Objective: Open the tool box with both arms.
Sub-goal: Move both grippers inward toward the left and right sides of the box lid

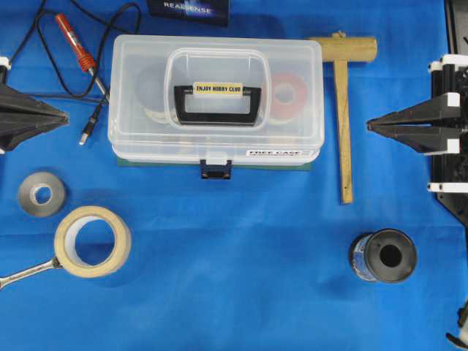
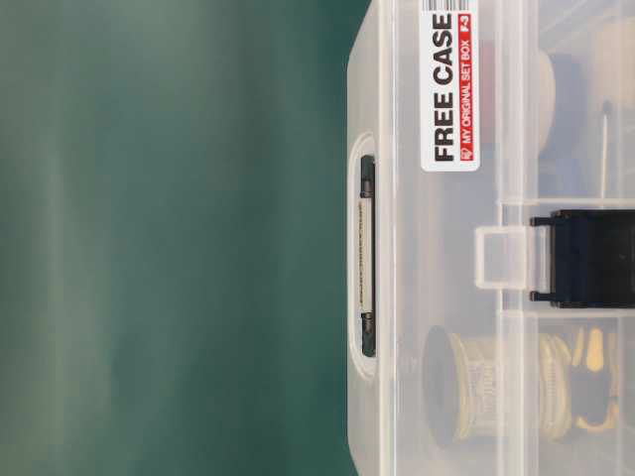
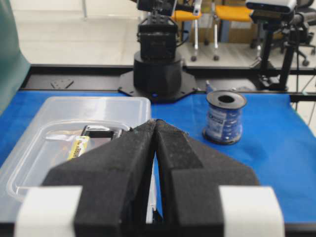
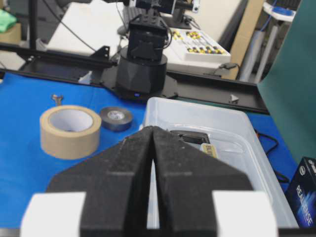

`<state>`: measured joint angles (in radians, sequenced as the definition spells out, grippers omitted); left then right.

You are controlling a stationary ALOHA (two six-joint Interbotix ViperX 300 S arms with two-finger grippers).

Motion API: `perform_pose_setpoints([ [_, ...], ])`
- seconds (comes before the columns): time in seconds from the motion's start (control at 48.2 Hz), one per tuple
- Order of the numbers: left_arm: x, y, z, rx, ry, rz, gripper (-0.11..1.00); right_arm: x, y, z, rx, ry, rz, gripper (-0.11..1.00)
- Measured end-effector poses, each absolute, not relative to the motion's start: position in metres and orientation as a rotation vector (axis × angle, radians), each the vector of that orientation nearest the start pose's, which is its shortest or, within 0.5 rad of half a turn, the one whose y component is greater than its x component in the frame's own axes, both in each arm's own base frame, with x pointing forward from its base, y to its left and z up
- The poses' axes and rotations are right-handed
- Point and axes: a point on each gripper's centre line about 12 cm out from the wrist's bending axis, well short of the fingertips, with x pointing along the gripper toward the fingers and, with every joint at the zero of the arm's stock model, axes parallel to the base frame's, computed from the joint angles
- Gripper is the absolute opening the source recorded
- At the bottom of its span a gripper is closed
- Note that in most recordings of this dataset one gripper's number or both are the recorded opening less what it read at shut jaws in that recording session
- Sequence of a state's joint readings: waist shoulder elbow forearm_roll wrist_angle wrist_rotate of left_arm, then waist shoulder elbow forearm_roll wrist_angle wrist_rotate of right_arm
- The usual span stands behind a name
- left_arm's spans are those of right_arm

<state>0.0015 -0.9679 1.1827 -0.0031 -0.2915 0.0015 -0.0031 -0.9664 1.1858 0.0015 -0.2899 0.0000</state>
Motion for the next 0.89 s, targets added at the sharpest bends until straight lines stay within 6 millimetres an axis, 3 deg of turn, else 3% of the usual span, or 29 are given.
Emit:
perform_pose_setpoints([
  [0.291, 0.196, 0.006, 0.281, 0.016, 0.017, 0.032, 0.0, 0.199, -0.019, 0.286, 0.01, 0.013, -0.096, 0.0],
  [0.561, 0.19, 0.036, 0.258, -0.005, 0.174, 0.184, 0.02, 0.196, -0.041, 0.267, 0.06, 0.162, -0.209, 0.02],
  [0.644, 0.188, 0.044, 0.25, -0.012, 0.204, 0.226, 0.17, 0.196, -0.045, 0.259, 0.077, 0.217, -0.232, 0.2],
  [0.81, 0.183, 0.051, 0.23, -0.024, 0.265, 0.271, 0.68, 0.2, -0.056, 0.236, 0.115, 0.349, -0.28, 0.71],
  [0.893, 0.181, 0.053, 0.219, -0.028, 0.302, 0.283, 0.86, 0.202, -0.062, 0.222, 0.13, 0.418, -0.304, 0.86],
])
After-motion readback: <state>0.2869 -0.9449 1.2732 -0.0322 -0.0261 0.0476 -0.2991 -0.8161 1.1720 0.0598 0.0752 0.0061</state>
